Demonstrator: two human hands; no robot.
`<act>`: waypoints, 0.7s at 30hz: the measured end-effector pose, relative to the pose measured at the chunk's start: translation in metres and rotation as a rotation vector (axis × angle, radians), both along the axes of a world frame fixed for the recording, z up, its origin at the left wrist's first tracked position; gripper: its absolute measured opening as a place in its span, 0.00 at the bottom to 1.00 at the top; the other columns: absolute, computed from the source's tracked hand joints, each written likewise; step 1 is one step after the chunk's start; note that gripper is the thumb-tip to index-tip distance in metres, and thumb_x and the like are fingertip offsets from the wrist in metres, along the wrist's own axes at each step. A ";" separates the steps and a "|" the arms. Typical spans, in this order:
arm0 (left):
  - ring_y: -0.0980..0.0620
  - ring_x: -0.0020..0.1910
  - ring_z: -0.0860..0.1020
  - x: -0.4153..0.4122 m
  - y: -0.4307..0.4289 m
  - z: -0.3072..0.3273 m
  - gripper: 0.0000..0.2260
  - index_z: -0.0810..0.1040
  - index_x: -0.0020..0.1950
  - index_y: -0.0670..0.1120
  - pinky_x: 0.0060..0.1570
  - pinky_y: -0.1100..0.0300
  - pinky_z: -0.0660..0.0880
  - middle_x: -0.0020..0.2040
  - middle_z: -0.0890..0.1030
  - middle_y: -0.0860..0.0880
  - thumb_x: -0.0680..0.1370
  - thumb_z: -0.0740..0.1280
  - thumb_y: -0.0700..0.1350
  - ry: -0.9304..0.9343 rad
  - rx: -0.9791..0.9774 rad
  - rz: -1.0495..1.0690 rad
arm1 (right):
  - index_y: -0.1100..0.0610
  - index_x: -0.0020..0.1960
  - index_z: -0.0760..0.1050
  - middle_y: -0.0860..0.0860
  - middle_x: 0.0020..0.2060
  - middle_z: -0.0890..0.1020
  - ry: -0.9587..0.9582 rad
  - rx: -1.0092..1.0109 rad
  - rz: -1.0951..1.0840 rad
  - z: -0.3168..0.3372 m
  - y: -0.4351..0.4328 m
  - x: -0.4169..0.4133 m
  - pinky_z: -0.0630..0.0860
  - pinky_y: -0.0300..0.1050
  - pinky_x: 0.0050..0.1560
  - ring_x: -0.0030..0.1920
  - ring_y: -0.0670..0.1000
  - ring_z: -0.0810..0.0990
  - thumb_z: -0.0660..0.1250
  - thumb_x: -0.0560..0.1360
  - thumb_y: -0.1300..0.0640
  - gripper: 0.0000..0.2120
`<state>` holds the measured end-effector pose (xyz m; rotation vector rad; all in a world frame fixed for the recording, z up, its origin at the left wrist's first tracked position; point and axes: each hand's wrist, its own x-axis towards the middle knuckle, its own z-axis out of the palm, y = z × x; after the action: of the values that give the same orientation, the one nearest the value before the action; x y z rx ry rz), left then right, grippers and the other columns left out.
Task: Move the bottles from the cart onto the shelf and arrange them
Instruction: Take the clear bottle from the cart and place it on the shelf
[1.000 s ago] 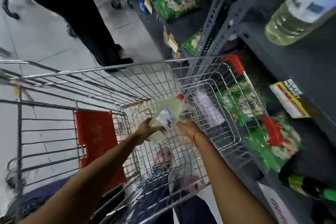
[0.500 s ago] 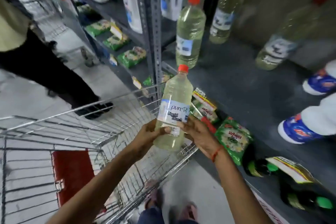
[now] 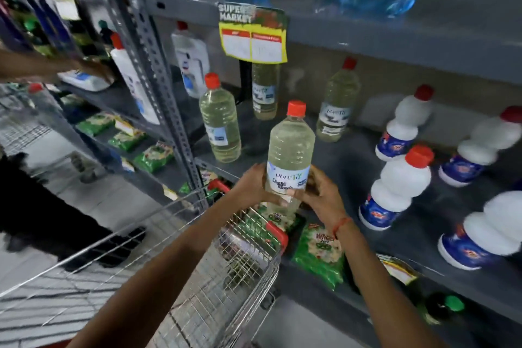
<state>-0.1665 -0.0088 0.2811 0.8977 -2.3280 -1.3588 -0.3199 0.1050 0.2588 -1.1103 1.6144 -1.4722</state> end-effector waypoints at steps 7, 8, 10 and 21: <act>0.42 0.60 0.75 -0.039 -0.034 -0.017 0.38 0.71 0.64 0.41 0.59 0.46 0.74 0.60 0.76 0.39 0.57 0.80 0.46 -0.041 -0.180 0.019 | 0.55 0.71 0.64 0.50 0.66 0.74 -0.017 0.027 -0.136 -0.019 -0.026 -0.020 0.73 0.50 0.66 0.65 0.48 0.74 0.74 0.67 0.66 0.36; 0.41 0.61 0.75 -0.040 -0.037 -0.020 0.38 0.70 0.65 0.41 0.60 0.46 0.73 0.61 0.76 0.39 0.58 0.81 0.44 -0.037 -0.180 0.022 | 0.56 0.72 0.63 0.52 0.68 0.73 -0.018 0.026 -0.136 -0.020 -0.028 -0.021 0.71 0.53 0.67 0.67 0.51 0.73 0.74 0.67 0.66 0.37; 0.42 0.62 0.74 -0.040 -0.042 -0.024 0.39 0.69 0.67 0.42 0.61 0.46 0.73 0.62 0.75 0.40 0.60 0.81 0.43 -0.019 -0.165 0.017 | 0.56 0.73 0.61 0.53 0.70 0.71 -0.015 0.027 -0.137 -0.021 -0.031 -0.022 0.70 0.55 0.69 0.69 0.52 0.71 0.74 0.68 0.67 0.38; 0.47 0.69 0.70 -0.008 -0.029 -0.035 0.40 0.59 0.75 0.45 0.67 0.63 0.68 0.71 0.70 0.44 0.68 0.76 0.39 0.153 -0.079 0.155 | 0.56 0.75 0.52 0.50 0.68 0.71 -0.073 0.072 -0.224 -0.032 -0.033 -0.004 0.72 0.34 0.61 0.65 0.45 0.71 0.77 0.63 0.67 0.50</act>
<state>-0.1740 -0.0382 0.2465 0.8971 -2.1350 -1.2188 -0.3241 0.0716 0.2270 -0.8476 1.7704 -1.5633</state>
